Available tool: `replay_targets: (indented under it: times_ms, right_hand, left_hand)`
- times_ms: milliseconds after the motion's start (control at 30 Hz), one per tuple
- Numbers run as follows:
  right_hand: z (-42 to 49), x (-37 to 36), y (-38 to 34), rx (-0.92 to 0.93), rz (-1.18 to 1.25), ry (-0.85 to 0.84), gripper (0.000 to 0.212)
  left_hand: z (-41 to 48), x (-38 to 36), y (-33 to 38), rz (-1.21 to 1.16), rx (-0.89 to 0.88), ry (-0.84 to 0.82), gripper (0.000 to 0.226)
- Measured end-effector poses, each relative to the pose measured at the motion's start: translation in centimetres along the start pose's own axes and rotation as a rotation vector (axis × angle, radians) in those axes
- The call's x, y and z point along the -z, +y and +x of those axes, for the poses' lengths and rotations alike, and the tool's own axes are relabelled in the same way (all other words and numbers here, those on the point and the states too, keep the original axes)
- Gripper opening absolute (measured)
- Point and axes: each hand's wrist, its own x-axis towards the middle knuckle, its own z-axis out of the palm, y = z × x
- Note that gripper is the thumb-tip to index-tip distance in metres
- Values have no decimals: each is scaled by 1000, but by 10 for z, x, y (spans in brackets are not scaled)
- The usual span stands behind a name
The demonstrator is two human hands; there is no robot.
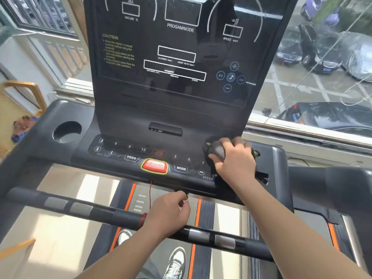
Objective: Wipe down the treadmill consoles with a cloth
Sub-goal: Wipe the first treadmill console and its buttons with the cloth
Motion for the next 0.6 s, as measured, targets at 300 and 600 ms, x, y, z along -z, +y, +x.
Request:
replay_targets:
  times_ms: [300,600]
  right_hand:
    - [-80,-19,-8,26,62,134,41]
    - [-100,-21,-22,50,63,175,41]
  left_hand:
    - [-4,2,0,14,-42,-42,28]
    - [-2,8,3,-72,-26,22,18]
